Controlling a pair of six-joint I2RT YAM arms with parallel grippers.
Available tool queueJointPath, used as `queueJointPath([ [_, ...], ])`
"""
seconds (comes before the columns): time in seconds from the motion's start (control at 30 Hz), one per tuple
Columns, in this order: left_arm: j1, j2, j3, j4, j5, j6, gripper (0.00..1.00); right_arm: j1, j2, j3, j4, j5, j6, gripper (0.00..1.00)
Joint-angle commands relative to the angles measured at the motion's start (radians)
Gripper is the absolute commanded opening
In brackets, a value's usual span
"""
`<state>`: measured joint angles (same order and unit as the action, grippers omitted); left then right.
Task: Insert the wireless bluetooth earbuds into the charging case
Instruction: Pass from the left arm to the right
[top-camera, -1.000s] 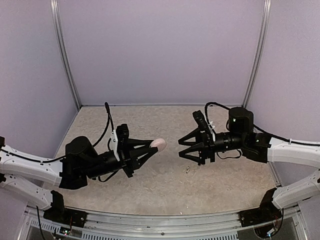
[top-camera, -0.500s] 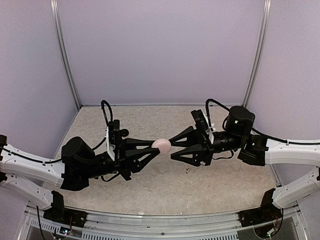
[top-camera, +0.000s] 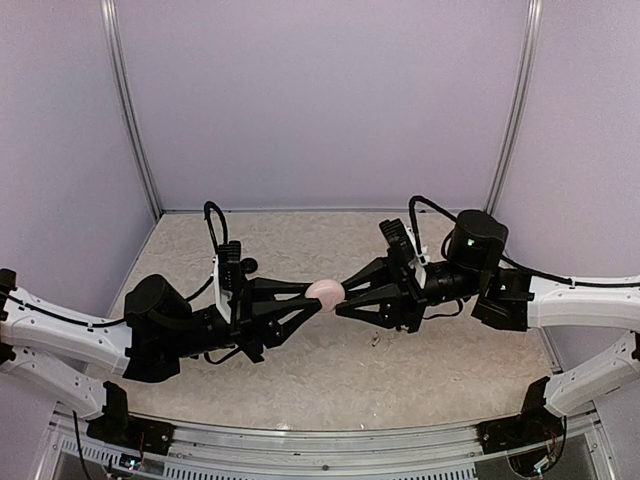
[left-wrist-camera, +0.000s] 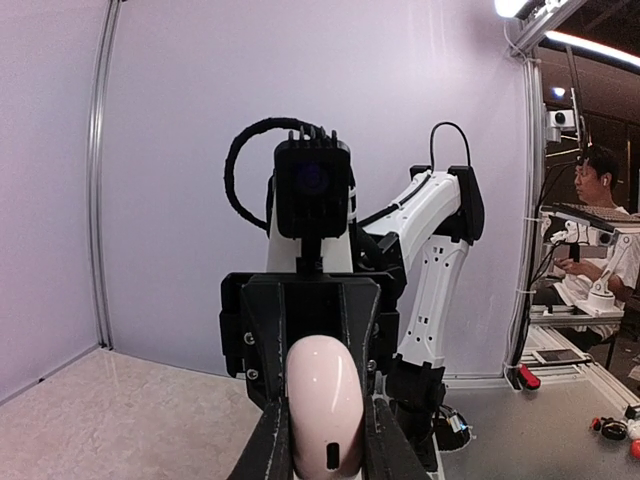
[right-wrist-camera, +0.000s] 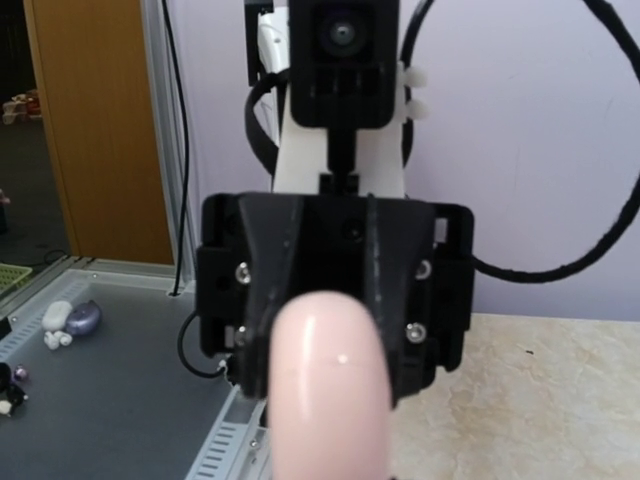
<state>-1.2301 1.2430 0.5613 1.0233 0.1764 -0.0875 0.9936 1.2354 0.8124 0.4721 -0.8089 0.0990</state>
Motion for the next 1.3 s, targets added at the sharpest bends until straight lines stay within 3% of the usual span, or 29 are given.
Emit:
queueJointPath([
  [0.0,0.003,-0.002,0.028,0.013,-0.006,0.016,0.13,0.013,0.009,0.041,-0.004,-0.018,-0.002,0.26],
  [0.63,0.02,0.018,0.014,0.016,-0.002,-0.006,0.16,0.013,0.006,0.049,-0.028,-0.032,0.002,0.32],
  [0.87,0.02,0.026,0.017,-0.008,-0.007,-0.004,0.2,0.013,0.004,0.057,-0.03,-0.028,0.006,0.22],
  [0.93,0.02,0.021,0.016,-0.028,-0.029,-0.004,0.31,0.013,-0.001,0.057,-0.044,-0.016,0.004,0.18],
  [1.0,0.037,0.007,0.014,-0.076,-0.059,-0.029,0.47,0.013,-0.008,0.066,-0.097,0.006,-0.024,0.15],
  [1.1,0.104,-0.063,0.028,-0.241,-0.026,-0.087,0.7,0.011,-0.028,0.094,-0.24,0.081,-0.087,0.15],
  [1.27,0.174,-0.257,0.043,-0.624,-0.017,-0.035,0.85,0.009,-0.05,0.13,-0.472,0.234,-0.213,0.14],
])
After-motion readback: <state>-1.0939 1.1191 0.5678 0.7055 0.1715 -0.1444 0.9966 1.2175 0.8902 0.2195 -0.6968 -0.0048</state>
